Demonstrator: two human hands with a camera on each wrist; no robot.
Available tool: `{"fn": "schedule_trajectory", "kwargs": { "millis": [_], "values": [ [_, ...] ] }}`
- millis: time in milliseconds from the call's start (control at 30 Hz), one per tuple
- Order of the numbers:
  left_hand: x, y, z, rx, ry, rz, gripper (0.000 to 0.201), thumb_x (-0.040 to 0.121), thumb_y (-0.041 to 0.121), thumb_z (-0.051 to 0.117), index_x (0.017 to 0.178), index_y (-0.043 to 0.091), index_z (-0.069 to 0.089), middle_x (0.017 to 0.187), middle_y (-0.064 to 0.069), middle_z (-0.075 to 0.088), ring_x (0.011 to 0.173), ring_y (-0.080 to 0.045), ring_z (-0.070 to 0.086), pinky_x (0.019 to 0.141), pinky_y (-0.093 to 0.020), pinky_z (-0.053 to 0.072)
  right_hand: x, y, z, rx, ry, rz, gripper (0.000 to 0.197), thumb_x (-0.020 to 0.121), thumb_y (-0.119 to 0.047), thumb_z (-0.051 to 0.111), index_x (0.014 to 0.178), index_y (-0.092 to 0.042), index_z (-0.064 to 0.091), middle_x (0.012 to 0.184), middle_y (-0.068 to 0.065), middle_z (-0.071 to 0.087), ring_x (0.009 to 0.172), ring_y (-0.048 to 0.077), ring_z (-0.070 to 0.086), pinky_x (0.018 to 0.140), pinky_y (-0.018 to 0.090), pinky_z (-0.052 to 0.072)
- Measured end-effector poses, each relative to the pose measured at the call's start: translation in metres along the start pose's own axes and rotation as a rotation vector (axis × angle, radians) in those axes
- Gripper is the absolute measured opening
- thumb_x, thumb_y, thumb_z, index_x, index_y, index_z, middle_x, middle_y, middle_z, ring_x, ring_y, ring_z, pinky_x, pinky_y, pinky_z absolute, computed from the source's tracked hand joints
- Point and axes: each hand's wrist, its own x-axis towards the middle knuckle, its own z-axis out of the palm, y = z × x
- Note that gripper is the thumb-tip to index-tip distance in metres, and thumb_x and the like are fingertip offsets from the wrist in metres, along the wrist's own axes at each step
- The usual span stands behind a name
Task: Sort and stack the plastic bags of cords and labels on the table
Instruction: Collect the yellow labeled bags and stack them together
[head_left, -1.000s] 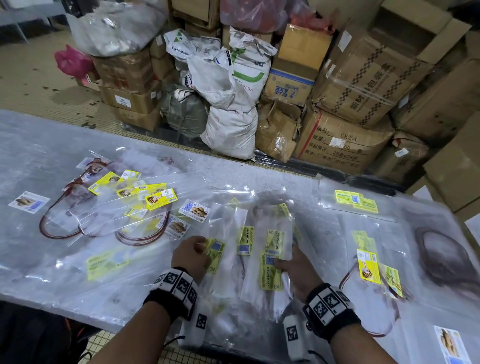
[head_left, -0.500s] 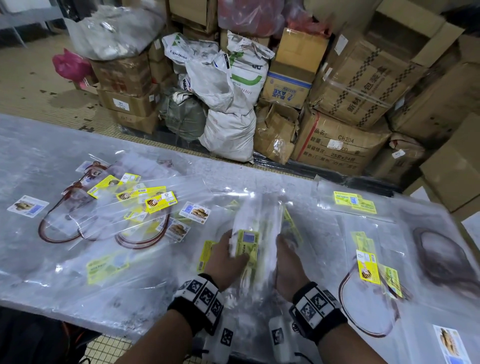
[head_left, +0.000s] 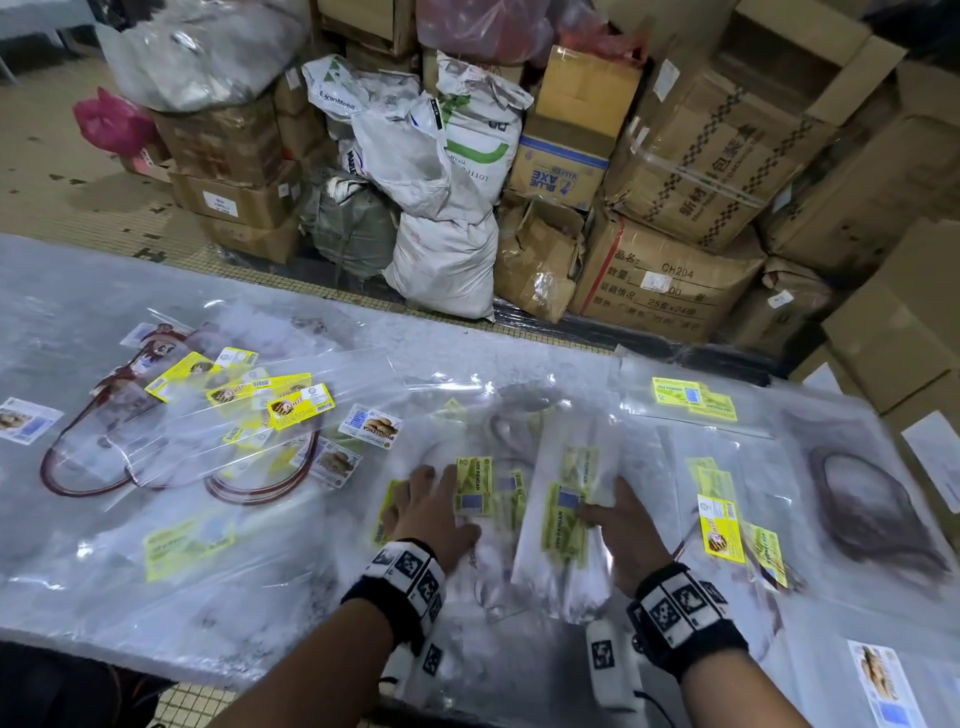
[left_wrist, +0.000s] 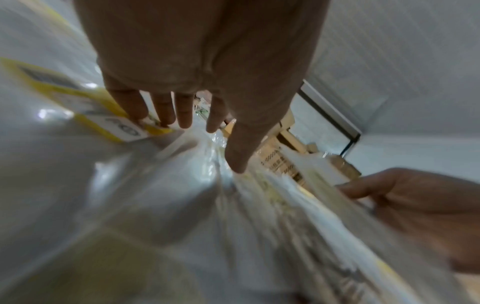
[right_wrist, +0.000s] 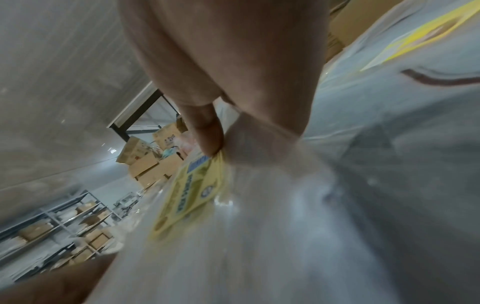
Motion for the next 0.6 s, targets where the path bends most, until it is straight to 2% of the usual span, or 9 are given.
{"fn": "schedule_trajectory", "kwargs": {
  "millis": [100, 167, 267, 333, 400, 467, 500, 567, 600],
  "values": [
    [0.005, 0.005, 0.007, 0.03, -0.024, -0.07, 0.105, 0.074, 0.054, 0.069, 0.153, 0.024, 0.007, 0.157, -0.004, 0.002, 0.144, -0.031, 0.003, 0.117, -0.05, 0.013, 0.004, 0.005, -0.008, 0.028, 0.009, 0.008, 0.048, 0.082, 0.019, 0.058, 0.117, -0.014, 0.059, 0.101, 0.009, 0.07, 0.089, 0.025, 0.066, 0.077, 0.039, 0.054],
    [0.005, 0.01, 0.009, 0.052, -0.029, -0.089, 0.108, 0.071, 0.054, 0.072, 0.152, 0.021, 0.008, 0.156, -0.006, 0.003, 0.144, -0.031, 0.003, 0.116, -0.05, 0.012, 0.007, 0.01, -0.011, 0.025, 0.015, 0.017, 0.049, 0.082, 0.018, 0.059, 0.118, -0.014, 0.059, 0.103, 0.01, 0.071, 0.089, 0.026, 0.067, 0.075, 0.038, 0.054],
    [0.006, 0.013, 0.006, 0.046, -0.017, -0.095, 0.092, 0.072, 0.039, 0.074, 0.145, 0.025, 0.021, 0.143, -0.005, 0.025, 0.134, -0.029, 0.023, 0.108, -0.045, 0.023, 0.012, 0.013, -0.015, 0.017, 0.021, 0.022, 0.047, 0.083, 0.017, 0.06, 0.119, -0.012, 0.058, 0.104, 0.011, 0.07, 0.087, 0.024, 0.066, 0.068, 0.033, 0.052],
    [0.008, 0.014, 0.003, -0.014, -0.023, -0.098, 0.092, 0.075, 0.025, 0.071, 0.148, 0.028, 0.015, 0.132, -0.003, 0.046, 0.124, -0.027, 0.041, 0.101, -0.042, 0.032, 0.015, 0.014, -0.016, 0.009, 0.015, 0.018, 0.047, 0.082, 0.017, 0.06, 0.12, -0.01, 0.058, 0.103, 0.011, 0.07, 0.085, 0.023, 0.066, 0.066, 0.03, 0.051],
    [0.011, 0.011, 0.004, -0.22, 0.015, -0.109, 0.097, 0.075, 0.012, 0.067, 0.152, 0.027, 0.009, 0.106, 0.0, 0.064, 0.103, -0.023, 0.059, 0.093, -0.037, 0.045, 0.021, 0.016, -0.017, -0.025, 0.006, 0.015, 0.047, 0.082, 0.018, 0.06, 0.12, -0.009, 0.06, 0.102, 0.01, 0.071, 0.082, 0.019, 0.067, 0.06, 0.023, 0.052],
    [0.012, 0.006, 0.005, -0.516, 0.087, -0.099, 0.089, 0.074, 0.002, 0.07, 0.149, 0.02, 0.026, 0.081, 0.001, 0.064, 0.077, -0.017, 0.061, 0.072, -0.025, 0.05, 0.026, 0.018, -0.017, -0.051, -0.003, 0.013, 0.05, 0.082, 0.016, 0.061, 0.123, -0.011, 0.06, 0.105, 0.009, 0.072, 0.086, 0.02, 0.069, 0.062, 0.024, 0.054],
    [0.01, 0.006, 0.004, -0.628, 0.105, -0.075, 0.077, 0.073, 0.0, 0.073, 0.141, 0.017, 0.041, 0.078, 0.0, 0.064, 0.071, -0.015, 0.06, 0.065, -0.022, 0.049, 0.027, 0.017, -0.017, -0.06, -0.014, 0.007, 0.053, 0.081, 0.015, 0.062, 0.126, -0.013, 0.06, 0.108, 0.008, 0.072, 0.091, 0.021, 0.07, 0.07, 0.03, 0.056],
    [0.006, 0.012, 0.001, -0.807, 0.081, -0.003, 0.049, 0.071, 0.002, 0.078, 0.116, 0.015, 0.064, 0.078, -0.002, 0.071, 0.07, -0.017, 0.064, 0.063, -0.03, 0.053, 0.028, 0.013, -0.011, -0.069, -0.036, -0.003, 0.056, 0.078, 0.012, 0.066, 0.126, -0.017, 0.06, 0.113, 0.005, 0.072, 0.102, 0.023, 0.069, 0.087, 0.039, 0.055],
    [0.004, 0.016, 0.0, -0.881, 0.056, 0.034, 0.039, 0.071, 0.0, 0.079, 0.104, 0.018, 0.069, 0.077, 0.0, 0.073, 0.069, -0.016, 0.066, 0.062, -0.03, 0.053, 0.027, 0.009, -0.007, -0.054, -0.05, -0.011, 0.054, 0.077, 0.013, 0.068, 0.121, -0.018, 0.062, 0.113, 0.005, 0.072, 0.103, 0.023, 0.068, 0.088, 0.04, 0.055]
  ]
}}
